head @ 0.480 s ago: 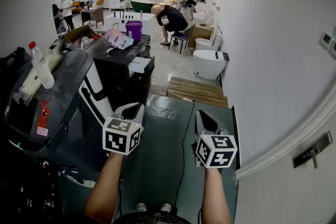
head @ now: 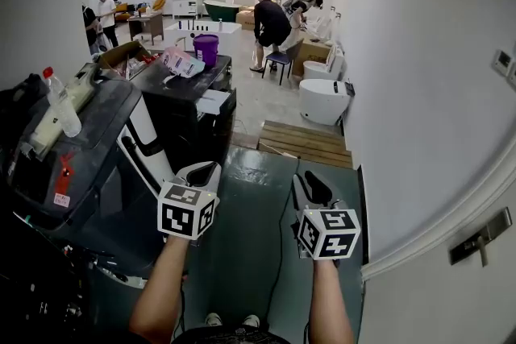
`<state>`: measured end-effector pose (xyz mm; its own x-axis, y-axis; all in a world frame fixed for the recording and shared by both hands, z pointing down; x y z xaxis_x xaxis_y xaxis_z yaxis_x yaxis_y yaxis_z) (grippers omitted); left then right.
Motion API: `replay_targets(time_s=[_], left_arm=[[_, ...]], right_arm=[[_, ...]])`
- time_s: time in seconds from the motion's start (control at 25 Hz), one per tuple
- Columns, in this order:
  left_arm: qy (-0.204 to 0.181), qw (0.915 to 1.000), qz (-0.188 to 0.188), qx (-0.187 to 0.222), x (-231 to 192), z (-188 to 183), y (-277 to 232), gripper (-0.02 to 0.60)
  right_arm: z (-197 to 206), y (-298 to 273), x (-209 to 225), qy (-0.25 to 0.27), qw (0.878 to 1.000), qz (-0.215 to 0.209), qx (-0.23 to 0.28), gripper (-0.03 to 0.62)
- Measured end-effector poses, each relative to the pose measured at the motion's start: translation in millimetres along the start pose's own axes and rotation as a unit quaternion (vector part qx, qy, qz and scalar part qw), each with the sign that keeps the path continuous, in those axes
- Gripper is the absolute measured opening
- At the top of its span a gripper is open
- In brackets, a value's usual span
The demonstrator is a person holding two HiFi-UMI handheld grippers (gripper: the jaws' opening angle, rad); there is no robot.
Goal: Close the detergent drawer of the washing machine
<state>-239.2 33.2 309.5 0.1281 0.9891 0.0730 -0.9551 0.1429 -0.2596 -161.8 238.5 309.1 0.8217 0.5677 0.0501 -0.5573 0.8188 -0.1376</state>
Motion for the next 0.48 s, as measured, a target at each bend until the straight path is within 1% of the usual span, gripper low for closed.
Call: replay_targets(time_s=[0.28,0.48], left_arm=[[0.0,1.0,-0.007,-0.004,15,-2,-6,0.0],[-0.001,0.9999,-0.008,-0.008,22,1,-7,0.0]], right_arm=[[0,3,14,-0.003,1.0,-0.012,0.001,0.246],[3,7,20,-0.005,1.0,-0.014,0.005,0.312]])
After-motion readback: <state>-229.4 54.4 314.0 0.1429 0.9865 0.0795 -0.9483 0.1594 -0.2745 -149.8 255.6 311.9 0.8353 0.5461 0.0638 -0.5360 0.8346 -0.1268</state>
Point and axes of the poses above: the fingertips, and each gripper's own axes: y backward along the fingers, x to its right, z out of its underside, the point moved 4 cm from there along y, backward along the fingers, and after that the axes turned 8 degrees about -z, right-handed, at the moved point
